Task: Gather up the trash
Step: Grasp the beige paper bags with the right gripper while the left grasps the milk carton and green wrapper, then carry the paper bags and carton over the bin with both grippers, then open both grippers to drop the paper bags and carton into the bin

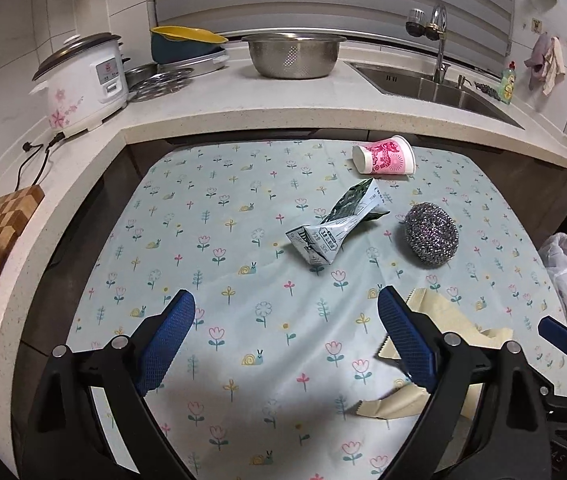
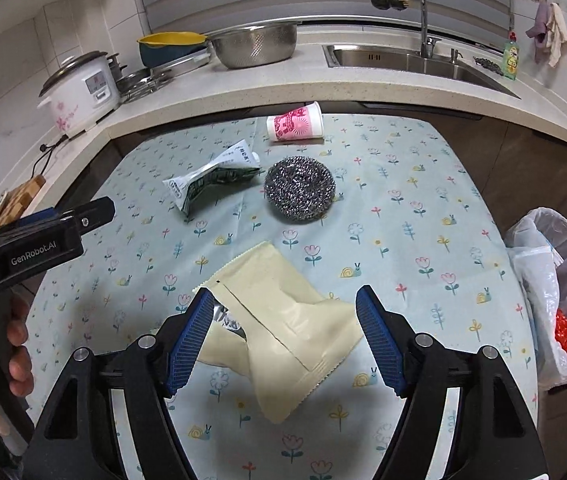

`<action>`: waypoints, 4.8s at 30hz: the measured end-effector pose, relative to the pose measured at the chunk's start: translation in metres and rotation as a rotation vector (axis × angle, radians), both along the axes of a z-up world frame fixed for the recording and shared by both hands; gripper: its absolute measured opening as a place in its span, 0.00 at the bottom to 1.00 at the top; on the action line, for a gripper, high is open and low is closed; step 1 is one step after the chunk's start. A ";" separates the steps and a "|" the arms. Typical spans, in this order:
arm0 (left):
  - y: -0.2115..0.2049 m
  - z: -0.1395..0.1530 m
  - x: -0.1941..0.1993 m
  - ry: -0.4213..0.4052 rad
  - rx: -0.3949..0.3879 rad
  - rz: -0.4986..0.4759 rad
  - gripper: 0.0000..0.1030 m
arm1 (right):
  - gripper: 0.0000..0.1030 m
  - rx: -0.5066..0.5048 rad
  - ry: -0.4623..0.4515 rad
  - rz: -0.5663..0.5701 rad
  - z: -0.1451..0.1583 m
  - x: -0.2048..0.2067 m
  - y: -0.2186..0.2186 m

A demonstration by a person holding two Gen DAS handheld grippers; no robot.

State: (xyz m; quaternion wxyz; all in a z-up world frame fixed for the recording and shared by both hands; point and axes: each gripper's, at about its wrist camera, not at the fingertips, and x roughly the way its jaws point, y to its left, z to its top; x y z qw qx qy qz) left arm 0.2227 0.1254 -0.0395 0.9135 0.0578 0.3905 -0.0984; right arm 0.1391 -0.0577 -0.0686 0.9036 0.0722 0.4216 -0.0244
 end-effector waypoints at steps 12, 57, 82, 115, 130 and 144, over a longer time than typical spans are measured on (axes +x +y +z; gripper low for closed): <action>-0.023 -0.021 0.043 -0.045 0.025 -0.119 0.90 | 0.71 -0.052 0.087 0.022 -0.038 0.032 0.010; -0.063 -0.021 -0.011 0.119 -0.121 -0.124 0.34 | 0.28 0.052 -0.079 -0.126 0.023 -0.007 -0.058; -0.237 0.019 -0.088 0.075 -0.104 -0.396 0.35 | 0.28 0.079 -0.174 -0.401 0.043 -0.108 -0.214; -0.405 -0.016 -0.104 0.152 -0.060 -0.583 0.35 | 0.28 0.125 -0.144 -0.652 0.003 -0.162 -0.356; -0.381 -0.001 -0.081 0.067 -0.116 -0.487 0.73 | 0.48 0.121 -0.141 -0.617 -0.001 -0.131 -0.350; -0.328 0.006 -0.054 0.069 -0.139 -0.375 0.77 | 0.55 0.097 -0.167 -0.562 0.019 -0.115 -0.317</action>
